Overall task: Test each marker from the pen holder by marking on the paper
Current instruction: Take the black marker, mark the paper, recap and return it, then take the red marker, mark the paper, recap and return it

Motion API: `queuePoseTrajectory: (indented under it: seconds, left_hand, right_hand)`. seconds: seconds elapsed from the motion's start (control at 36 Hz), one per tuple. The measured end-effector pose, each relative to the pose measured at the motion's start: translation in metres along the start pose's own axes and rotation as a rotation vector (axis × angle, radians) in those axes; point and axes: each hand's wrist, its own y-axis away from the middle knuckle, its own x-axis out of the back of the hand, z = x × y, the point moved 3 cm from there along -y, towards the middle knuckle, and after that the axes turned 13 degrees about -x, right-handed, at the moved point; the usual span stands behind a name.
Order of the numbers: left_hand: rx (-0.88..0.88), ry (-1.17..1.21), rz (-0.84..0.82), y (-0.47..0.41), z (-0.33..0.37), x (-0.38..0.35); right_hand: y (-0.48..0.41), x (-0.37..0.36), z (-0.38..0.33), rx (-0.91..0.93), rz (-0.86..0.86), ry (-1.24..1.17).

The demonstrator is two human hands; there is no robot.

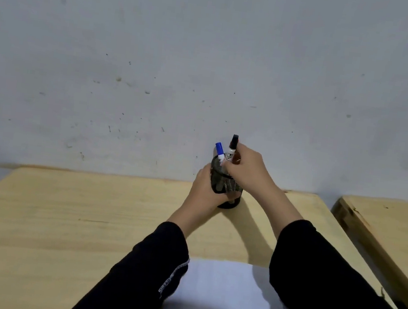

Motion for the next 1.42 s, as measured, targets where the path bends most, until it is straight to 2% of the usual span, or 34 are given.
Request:
queuePoseTrajectory:
  seconds: [0.08,0.19,0.5,0.75,1.0,1.17,1.42]
  left_hand:
    - [0.023,-0.003,0.018,-0.002,-0.013,0.000]
    - [0.051,-0.001,0.029,-0.004,-0.022,0.001]
    - [0.022,0.001,0.023,-0.004,-0.024,0.002]
    - [-0.008,0.006,0.017,-0.004,-0.022,0.003]
    - [-0.029,0.004,0.024,-0.005,-0.028,0.003]
    - [-0.030,0.012,0.017,-0.004,-0.026,0.003]
    - [-0.038,-0.017,0.010,-0.004,-0.027,0.004]
  right_hand:
    - [-0.004,-0.004,0.002,-0.011,-0.033,0.038]
    - [-0.012,-0.008,0.004,-0.032,0.005,0.071]
    - [-0.015,-0.013,0.005,-0.064,0.132,0.027]
    - [-0.016,-0.019,0.007,-0.046,0.147,0.055]
    - [-0.019,0.005,0.023,0.022,0.434,-0.239]
    - [-0.035,-0.006,0.038,-0.166,0.262,-0.207]
    - [-0.030,-0.009,0.033,-0.133,0.274,-0.211]
